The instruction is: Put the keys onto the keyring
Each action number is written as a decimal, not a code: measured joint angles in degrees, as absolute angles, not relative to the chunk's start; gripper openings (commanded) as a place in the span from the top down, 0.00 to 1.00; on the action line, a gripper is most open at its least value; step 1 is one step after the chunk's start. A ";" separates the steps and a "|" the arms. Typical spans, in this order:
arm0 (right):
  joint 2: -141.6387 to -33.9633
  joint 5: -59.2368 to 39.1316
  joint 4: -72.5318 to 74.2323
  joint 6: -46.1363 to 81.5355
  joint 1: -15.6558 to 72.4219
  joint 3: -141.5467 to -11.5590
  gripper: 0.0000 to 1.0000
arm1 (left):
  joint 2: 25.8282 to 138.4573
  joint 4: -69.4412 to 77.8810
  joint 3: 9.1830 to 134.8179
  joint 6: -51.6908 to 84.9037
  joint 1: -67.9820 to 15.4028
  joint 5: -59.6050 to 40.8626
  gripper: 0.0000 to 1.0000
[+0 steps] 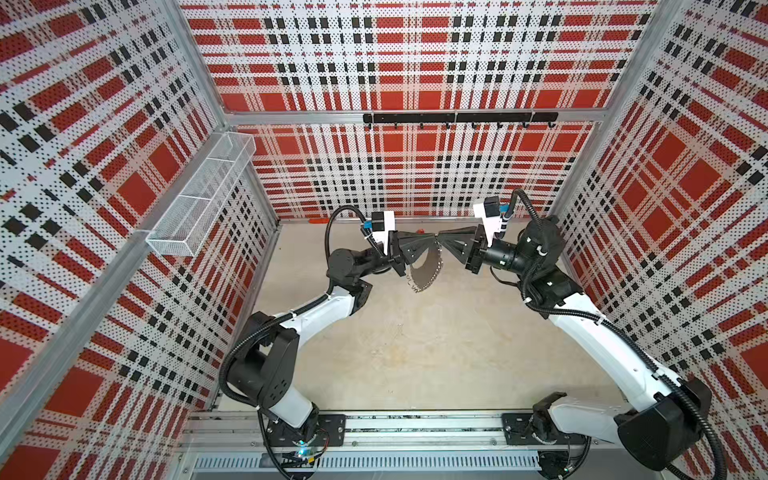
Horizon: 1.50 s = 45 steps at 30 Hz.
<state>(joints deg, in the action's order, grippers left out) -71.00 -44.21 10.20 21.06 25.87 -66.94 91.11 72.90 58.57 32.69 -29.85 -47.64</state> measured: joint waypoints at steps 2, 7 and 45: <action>-71.05 -44.18 10.20 21.02 25.87 -67.02 0.90 | 91.13 72.93 58.57 32.77 -29.85 -47.57 1.00; -71.05 -44.71 10.37 20.36 25.87 -67.05 1.00 | 91.13 72.86 58.65 33.47 -29.71 -47.33 1.00; -72.12 -37.60 -24.38 -16.05 26.96 -76.44 1.00 | 88.03 58.37 56.36 13.63 -26.52 -60.49 0.85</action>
<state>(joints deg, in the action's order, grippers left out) -72.12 -37.60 -24.38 -16.05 26.96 -76.44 88.03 58.37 56.36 13.63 -26.52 -60.49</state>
